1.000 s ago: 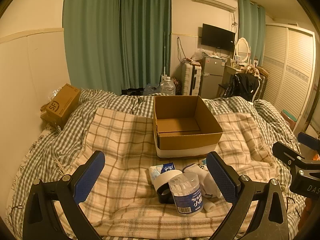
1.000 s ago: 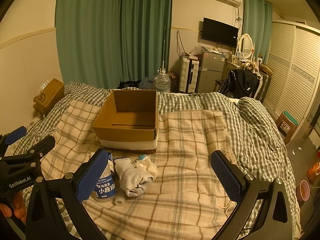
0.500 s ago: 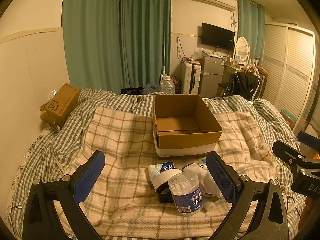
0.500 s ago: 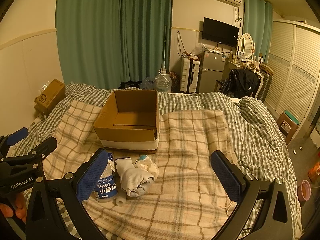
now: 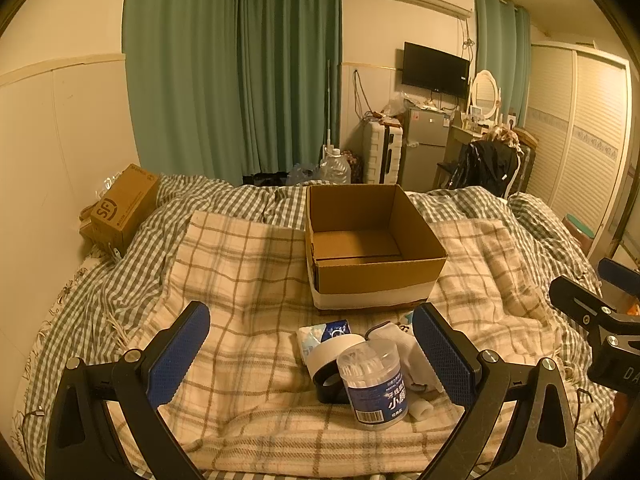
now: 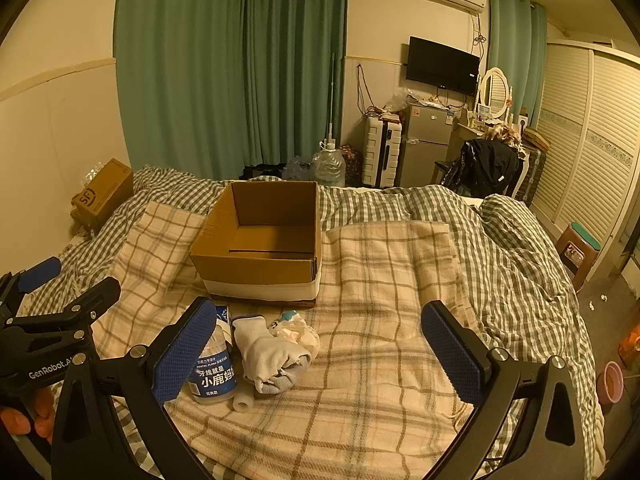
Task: Organize objects
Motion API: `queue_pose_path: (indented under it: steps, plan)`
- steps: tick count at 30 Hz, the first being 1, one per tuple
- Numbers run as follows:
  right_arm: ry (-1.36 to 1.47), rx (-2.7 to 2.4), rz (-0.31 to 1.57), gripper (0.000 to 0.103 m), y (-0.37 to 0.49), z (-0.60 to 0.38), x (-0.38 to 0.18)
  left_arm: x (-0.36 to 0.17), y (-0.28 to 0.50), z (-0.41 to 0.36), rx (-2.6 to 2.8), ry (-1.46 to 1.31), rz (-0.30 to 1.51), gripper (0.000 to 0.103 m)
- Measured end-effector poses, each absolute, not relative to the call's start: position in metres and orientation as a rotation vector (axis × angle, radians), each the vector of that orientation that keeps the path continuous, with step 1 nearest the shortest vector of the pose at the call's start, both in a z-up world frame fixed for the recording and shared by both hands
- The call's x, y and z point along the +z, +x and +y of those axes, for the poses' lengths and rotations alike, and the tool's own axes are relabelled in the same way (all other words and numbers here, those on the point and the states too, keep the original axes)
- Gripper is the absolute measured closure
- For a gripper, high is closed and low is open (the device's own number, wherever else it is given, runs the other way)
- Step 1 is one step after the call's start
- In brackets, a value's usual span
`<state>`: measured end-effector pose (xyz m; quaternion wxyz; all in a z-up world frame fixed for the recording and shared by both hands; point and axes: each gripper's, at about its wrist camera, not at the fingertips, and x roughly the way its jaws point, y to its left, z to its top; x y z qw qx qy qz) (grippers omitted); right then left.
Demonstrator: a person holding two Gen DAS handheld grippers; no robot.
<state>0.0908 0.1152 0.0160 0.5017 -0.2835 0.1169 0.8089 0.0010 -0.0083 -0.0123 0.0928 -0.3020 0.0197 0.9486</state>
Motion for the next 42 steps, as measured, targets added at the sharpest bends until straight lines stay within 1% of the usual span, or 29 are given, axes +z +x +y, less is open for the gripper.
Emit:
queue_pose_path:
  steps: [6, 11, 18, 22, 25, 27, 28, 29, 30, 31, 35, 38, 40, 42]
  plan:
    - [-0.7, 1.944, 0.292, 0.0, 0.093, 0.12, 0.01, -0.019, -0.004, -0.005, 2.805, -0.93, 0.073, 0.0]
    - [-0.72, 1.923, 0.33, 0.0, 0.095, 0.131, -0.003, -0.038, -0.02, -0.002, 2.782, -1.04, 0.077, 0.0]
    - [-0.783, 1.901, 0.408, 0.003, 0.095, 0.155, -0.035, -0.079, -0.04, 0.016, 2.644, -1.242, 0.124, 0.001]
    - [-0.805, 1.892, 0.465, 0.003, 0.098, 0.169, -0.053, -0.111, -0.054, 0.033, 2.506, -1.381, 0.149, 0.007]
    - [-0.809, 1.886, 0.498, 0.003, 0.1, 0.177, -0.062, -0.13, -0.06, 0.046, 2.403, -1.446, 0.134, 0.007]
    - [-0.811, 1.88, 0.516, 0.003, 0.102, 0.183, -0.067, -0.139, -0.062, 0.054, 2.307, -1.455, 0.191, 0.009]
    - [-0.812, 1.878, 0.524, 0.003, 0.102, 0.185, -0.068, -0.145, -0.063, 0.059, 2.214, -1.444, 0.248, 0.013]
    - [-0.814, 1.875, 0.534, 0.003, 0.103, 0.188, -0.071, -0.149, -0.063, 0.062, 2.187, -1.459, 0.254, 0.021]
    - [-0.819, 1.872, 0.544, 0.003, 0.102, 0.19, -0.073, -0.153, -0.064, 0.066, 2.159, -1.473, 0.261, 0.025]
    - [-0.824, 1.869, 0.551, 0.003, 0.101, 0.191, -0.075, -0.156, -0.064, 0.068, 2.122, -1.48, 0.251, 0.035]
    - [-0.852, 1.867, 0.57, 0.003, 0.097, 0.197, -0.084, -0.15, -0.062, 0.061, 2.134, -1.467, 0.222, 0.036]
    - [-0.883, 1.876, 0.571, 0.004, 0.091, 0.198, -0.087, -0.129, -0.058, 0.041, 2.208, -1.404, 0.155, 0.037]
    - [-0.897, 1.885, 0.571, 0.006, 0.088, 0.198, -0.088, -0.112, -0.056, 0.025, 2.257, -1.35, 0.108, 0.037]
    - [-0.919, 1.897, 0.576, 0.007, 0.081, 0.2, -0.092, -0.102, -0.058, 0.015, 2.3, -1.324, 0.117, 0.036]
